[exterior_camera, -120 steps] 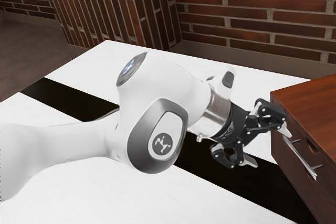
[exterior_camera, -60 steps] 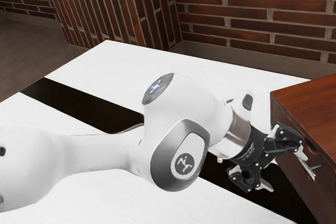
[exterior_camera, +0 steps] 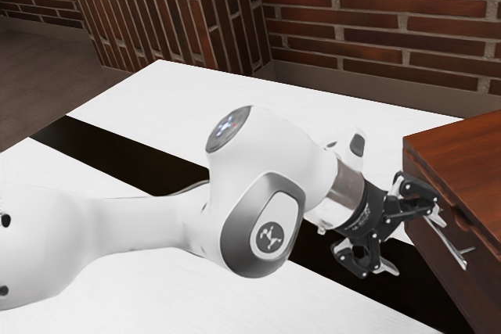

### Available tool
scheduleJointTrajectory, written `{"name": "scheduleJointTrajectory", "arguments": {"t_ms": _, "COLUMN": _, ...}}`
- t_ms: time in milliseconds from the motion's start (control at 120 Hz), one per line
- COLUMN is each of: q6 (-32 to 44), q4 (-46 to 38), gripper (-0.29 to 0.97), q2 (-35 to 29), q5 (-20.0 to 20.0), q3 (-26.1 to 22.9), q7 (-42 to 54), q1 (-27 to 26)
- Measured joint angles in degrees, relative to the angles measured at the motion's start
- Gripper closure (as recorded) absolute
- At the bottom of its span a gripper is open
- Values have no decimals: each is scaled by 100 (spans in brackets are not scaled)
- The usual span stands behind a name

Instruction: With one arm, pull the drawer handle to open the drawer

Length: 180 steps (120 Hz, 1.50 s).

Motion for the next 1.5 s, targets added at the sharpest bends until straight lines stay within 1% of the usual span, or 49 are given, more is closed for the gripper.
{"name": "scheduleJointTrajectory", "arguments": {"t_ms": 250, "q6": -18, "q4": -369, "gripper": 0, "q2": -299, "q5": -1, "q3": -8, "q7": -61, "q1": 64}}
{"name": "scheduleJointTrajectory", "arguments": {"t_ms": 667, "q6": -90, "q4": -1198, "gripper": 0, "q2": -1178, "q5": -49, "q3": 9, "q7": -140, "q1": 84}}
{"name": "scheduleJointTrajectory", "arguments": {"t_ms": 817, "q6": -143, "q4": -1420, "gripper": 0, "q2": -1424, "q5": -31, "q3": 180, "q7": -152, "q1": 80}}
{"name": "scheduleJointTrajectory", "arguments": {"t_ms": 1108, "q6": -233, "q4": -1830, "gripper": 0, "q2": -1883, "q5": -56, "q3": 211, "q7": -174, "q1": 114}}
{"name": "scheduleJointTrajectory", "arguments": {"t_ms": 1342, "q6": -335, "q4": -2300, "gripper": 0, "q2": -2502, "q5": -46, "q3": 319, "q7": -186, "q1": 108}}
{"name": "scheduleJointTrajectory", "arguments": {"t_ms": 1500, "q6": -428, "q4": -2555, "gripper": 0, "q2": -2757, "q5": -64, "q3": 349, "q7": -190, "q1": 115}}
